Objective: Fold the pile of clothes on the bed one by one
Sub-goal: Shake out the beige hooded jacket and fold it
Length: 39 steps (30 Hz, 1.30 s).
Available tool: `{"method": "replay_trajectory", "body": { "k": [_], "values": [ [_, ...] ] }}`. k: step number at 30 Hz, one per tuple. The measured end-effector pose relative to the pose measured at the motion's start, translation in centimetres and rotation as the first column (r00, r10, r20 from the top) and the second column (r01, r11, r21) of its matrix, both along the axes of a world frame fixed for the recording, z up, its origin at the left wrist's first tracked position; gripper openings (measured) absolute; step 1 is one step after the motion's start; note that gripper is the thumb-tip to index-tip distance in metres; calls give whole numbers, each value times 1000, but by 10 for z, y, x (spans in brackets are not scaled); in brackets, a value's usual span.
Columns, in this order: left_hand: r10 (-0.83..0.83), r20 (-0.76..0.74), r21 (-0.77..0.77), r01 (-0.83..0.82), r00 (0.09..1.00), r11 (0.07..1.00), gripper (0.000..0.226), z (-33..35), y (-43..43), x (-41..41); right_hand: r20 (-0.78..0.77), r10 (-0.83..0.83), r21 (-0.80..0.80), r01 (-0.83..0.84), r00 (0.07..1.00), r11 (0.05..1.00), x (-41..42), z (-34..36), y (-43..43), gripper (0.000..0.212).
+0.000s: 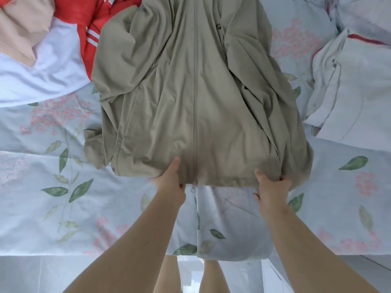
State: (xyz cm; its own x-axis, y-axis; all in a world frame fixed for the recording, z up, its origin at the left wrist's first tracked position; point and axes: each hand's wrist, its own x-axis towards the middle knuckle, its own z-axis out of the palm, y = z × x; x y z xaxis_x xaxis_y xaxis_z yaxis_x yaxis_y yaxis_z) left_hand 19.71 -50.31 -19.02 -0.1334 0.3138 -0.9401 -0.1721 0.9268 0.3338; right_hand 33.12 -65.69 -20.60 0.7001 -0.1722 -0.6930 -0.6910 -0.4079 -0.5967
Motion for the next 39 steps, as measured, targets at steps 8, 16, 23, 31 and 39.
{"method": "replay_trajectory", "body": {
  "k": [8, 16, 23, 31, 39],
  "values": [
    [69, 26, 150, -73, 997, 986, 49, 4, 20, -23, 109, 276, 202, -293, 955, 934, 5, 27, -6, 11],
    [-144, 21, 78, 142, 989, 987, 25, 3, 2, -3, 45, 445, 223, -443, 895, 869, -4, 19, 17, 44],
    [-109, -110, 167, 127, 988, 978, 22, 0, 20, -14, 74, 426, 211, -432, 902, 877, 2, 31, 28, 23],
    [-61, 84, 106, 52, 995, 993, 26, 5, -8, 3, -25, -36, 79, 38, 999, 996, 21, 29, -44, 22],
    [-200, -13, 170, 199, 980, 965, 44, -6, -5, -13, 40, -156, 180, 146, 987, 973, 24, 22, -38, 6]
  ]
}}
